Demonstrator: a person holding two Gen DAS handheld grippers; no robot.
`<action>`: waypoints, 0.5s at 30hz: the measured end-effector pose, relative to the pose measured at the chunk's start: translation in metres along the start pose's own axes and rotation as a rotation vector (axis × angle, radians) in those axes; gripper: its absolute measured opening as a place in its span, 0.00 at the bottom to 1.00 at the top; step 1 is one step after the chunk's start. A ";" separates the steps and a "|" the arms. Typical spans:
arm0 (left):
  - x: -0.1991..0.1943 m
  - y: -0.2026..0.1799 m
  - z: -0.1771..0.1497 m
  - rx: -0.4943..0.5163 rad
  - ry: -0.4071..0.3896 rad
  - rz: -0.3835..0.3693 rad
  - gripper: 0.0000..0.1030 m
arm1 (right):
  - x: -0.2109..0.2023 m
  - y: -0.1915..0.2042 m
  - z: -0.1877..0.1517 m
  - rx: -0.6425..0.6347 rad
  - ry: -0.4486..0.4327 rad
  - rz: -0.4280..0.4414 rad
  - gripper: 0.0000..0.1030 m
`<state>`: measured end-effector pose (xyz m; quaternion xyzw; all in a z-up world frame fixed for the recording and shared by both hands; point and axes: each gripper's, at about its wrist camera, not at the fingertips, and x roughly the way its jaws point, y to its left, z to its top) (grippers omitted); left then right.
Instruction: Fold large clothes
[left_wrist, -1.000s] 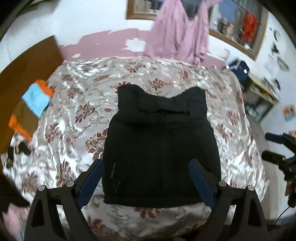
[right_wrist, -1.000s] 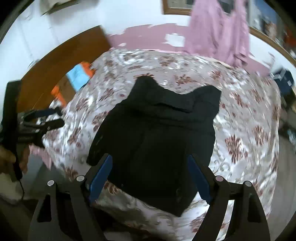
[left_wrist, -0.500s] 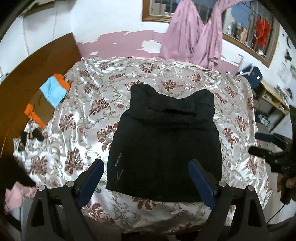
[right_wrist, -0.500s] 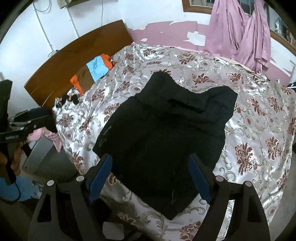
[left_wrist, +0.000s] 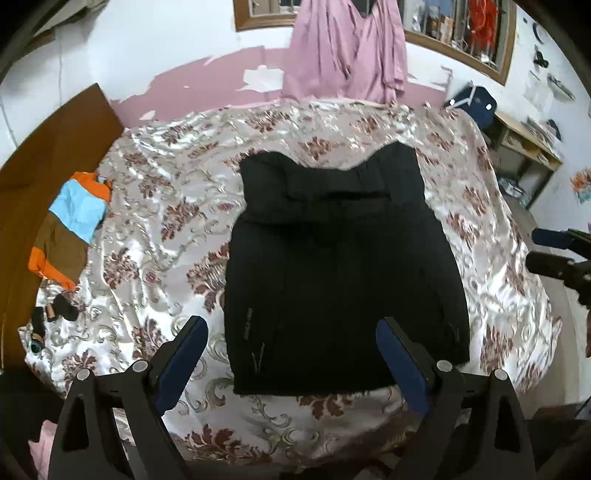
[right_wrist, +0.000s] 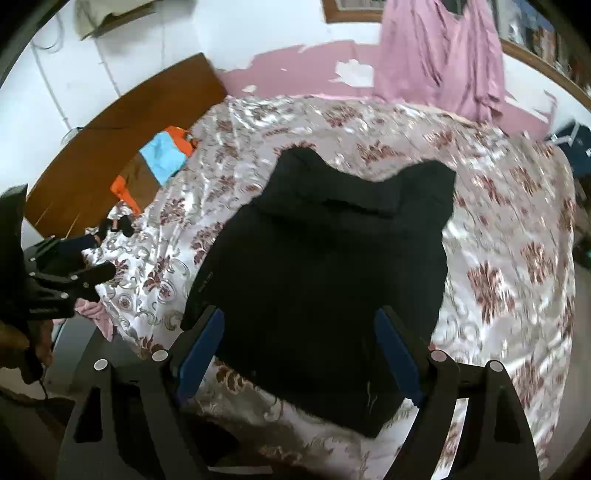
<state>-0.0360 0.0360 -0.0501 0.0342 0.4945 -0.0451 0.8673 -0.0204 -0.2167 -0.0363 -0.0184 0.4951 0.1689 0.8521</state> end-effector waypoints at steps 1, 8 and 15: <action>0.003 0.001 -0.004 0.001 0.010 -0.010 0.90 | 0.000 0.000 -0.004 0.011 0.013 -0.009 0.77; 0.037 -0.010 -0.057 0.080 0.075 -0.038 0.90 | 0.013 -0.007 -0.043 0.045 0.120 -0.037 0.78; 0.137 -0.008 -0.124 0.115 0.031 -0.048 0.89 | 0.101 -0.016 -0.111 0.057 0.108 -0.019 0.85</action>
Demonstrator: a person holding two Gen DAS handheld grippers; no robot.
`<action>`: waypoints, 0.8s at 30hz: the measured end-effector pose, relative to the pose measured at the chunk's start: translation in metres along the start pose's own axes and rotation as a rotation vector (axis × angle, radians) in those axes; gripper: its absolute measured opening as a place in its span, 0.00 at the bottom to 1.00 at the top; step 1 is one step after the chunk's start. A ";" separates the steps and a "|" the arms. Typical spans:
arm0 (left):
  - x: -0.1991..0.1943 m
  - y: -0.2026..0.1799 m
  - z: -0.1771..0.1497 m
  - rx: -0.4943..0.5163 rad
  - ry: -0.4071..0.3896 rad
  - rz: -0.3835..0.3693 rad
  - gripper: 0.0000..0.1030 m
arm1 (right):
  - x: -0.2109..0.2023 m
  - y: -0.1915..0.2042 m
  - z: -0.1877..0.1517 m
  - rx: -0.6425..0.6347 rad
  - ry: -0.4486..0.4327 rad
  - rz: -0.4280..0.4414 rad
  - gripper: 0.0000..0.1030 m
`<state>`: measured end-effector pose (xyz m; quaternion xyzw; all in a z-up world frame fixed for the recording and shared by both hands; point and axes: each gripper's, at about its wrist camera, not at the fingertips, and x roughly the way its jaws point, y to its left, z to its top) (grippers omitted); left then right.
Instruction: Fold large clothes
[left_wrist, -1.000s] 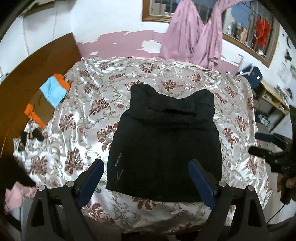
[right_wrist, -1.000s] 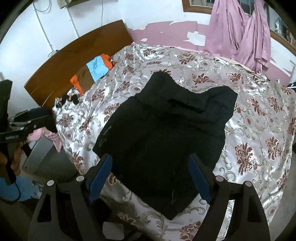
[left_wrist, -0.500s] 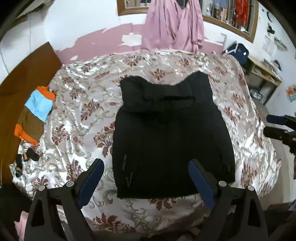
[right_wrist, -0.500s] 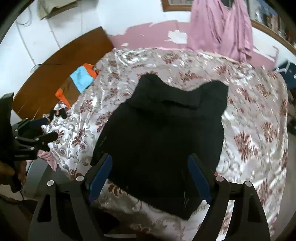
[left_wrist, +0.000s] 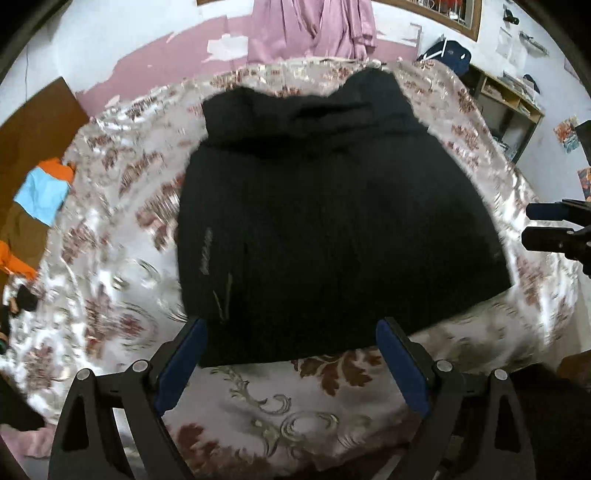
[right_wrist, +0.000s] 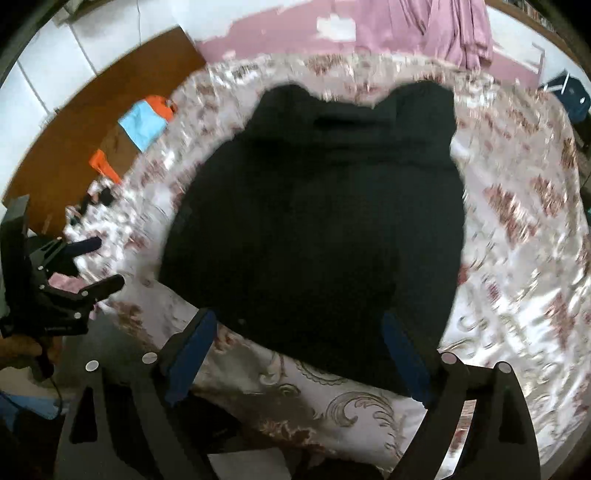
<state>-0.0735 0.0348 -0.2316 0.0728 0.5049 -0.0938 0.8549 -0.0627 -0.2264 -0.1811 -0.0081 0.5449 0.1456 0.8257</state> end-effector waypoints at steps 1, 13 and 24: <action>0.014 0.001 -0.007 0.009 -0.009 0.003 0.89 | 0.020 -0.002 -0.009 0.004 0.000 -0.004 0.85; 0.069 -0.004 -0.052 0.216 -0.208 0.035 0.89 | 0.112 -0.026 -0.039 0.003 -0.225 -0.020 0.85; 0.107 -0.028 -0.088 0.437 -0.221 0.158 0.90 | 0.097 -0.022 -0.066 0.039 -0.322 -0.050 0.85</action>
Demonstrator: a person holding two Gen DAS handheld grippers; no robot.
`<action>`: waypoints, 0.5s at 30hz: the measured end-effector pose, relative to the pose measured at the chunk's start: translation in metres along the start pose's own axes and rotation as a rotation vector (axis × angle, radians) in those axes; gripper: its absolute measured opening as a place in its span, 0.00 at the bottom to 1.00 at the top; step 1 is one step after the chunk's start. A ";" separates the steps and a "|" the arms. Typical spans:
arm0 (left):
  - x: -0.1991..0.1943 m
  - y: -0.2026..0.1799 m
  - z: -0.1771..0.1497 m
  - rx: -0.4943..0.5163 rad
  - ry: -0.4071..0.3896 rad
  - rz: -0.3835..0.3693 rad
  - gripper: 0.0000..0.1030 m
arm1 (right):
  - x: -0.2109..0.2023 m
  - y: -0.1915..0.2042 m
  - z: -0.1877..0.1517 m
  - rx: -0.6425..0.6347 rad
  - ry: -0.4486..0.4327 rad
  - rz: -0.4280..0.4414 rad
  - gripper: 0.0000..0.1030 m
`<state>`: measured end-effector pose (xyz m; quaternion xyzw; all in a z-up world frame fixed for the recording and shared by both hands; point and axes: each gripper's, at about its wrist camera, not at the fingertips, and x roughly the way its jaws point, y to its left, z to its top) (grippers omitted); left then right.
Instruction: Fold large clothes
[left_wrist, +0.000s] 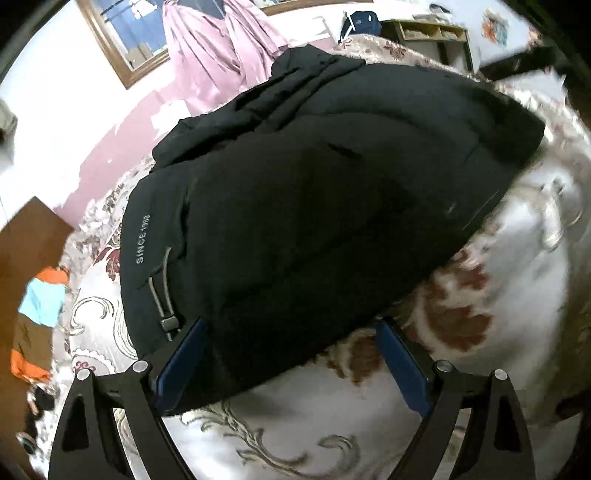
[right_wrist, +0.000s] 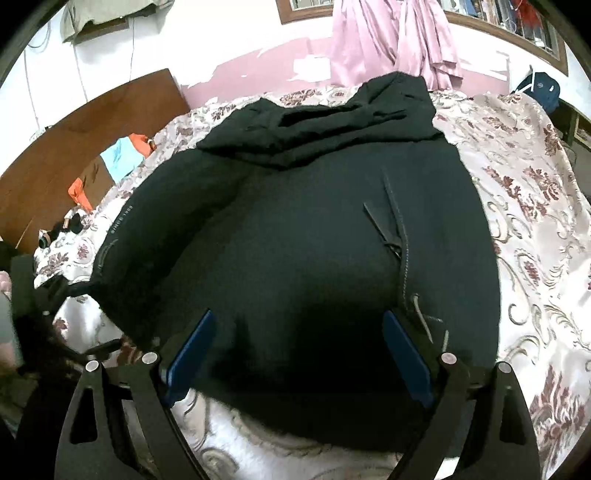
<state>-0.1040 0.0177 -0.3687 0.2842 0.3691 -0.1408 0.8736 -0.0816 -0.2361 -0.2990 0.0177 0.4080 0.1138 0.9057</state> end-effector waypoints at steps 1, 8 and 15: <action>0.007 -0.001 -0.003 0.017 0.008 0.020 0.90 | -0.005 0.001 -0.001 -0.004 -0.009 -0.005 0.85; 0.015 0.034 -0.007 -0.270 -0.020 -0.037 0.76 | -0.030 0.003 -0.012 -0.030 -0.017 -0.033 0.85; 0.011 0.039 0.000 -0.322 -0.032 -0.005 0.34 | -0.026 0.002 -0.039 -0.051 0.031 -0.092 0.85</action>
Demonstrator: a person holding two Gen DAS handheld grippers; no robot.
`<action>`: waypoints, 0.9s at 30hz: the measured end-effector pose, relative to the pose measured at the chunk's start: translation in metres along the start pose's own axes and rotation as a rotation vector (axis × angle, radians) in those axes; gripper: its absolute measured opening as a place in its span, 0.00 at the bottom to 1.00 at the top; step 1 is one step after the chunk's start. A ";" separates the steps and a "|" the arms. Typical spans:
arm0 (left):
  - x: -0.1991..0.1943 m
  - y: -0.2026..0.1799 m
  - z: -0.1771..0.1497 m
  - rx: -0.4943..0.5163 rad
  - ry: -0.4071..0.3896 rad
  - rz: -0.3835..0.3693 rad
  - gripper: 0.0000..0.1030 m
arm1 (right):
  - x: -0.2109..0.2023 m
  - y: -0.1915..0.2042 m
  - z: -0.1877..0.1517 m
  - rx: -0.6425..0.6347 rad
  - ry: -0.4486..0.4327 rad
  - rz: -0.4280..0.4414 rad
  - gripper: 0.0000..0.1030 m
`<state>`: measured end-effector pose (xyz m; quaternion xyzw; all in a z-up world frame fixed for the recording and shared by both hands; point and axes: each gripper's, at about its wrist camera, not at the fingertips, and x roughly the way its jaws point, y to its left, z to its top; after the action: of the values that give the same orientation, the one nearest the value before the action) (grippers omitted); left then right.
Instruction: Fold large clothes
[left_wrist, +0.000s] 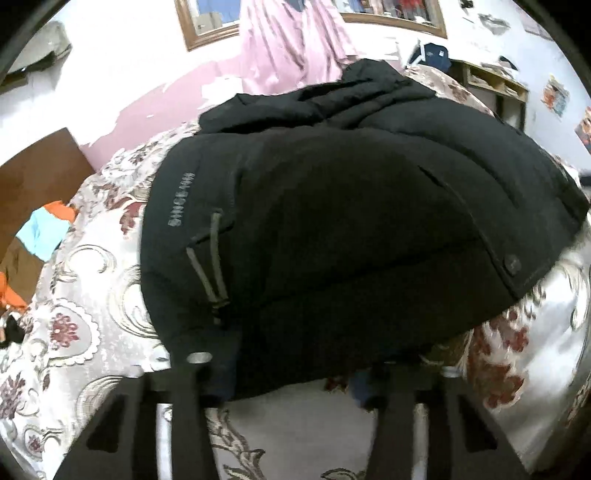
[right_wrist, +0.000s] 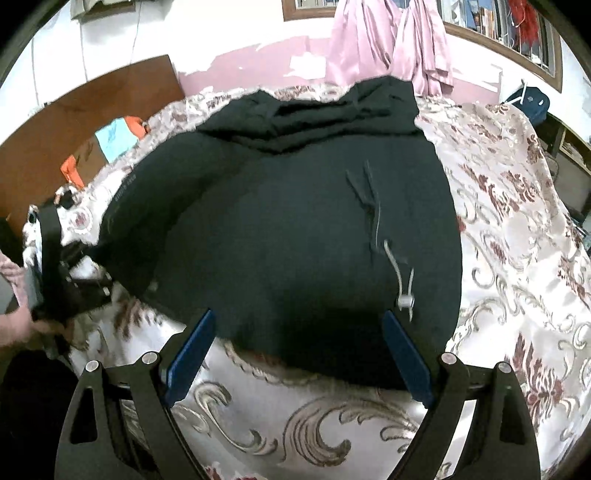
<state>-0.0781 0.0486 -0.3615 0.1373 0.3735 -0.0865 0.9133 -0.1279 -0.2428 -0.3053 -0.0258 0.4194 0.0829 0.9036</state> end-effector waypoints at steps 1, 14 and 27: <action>-0.004 0.003 0.005 -0.020 -0.003 -0.012 0.33 | 0.003 0.001 -0.003 -0.002 0.009 -0.005 0.85; -0.032 0.025 0.063 -0.210 0.070 -0.117 0.20 | 0.018 0.018 -0.033 -0.108 -0.036 -0.179 0.85; -0.026 0.031 0.059 -0.226 0.113 -0.118 0.19 | 0.023 0.007 -0.017 -0.111 -0.163 -0.318 0.34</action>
<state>-0.0490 0.0606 -0.2971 0.0158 0.4391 -0.0895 0.8938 -0.1276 -0.2351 -0.3337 -0.1350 0.3302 -0.0363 0.9335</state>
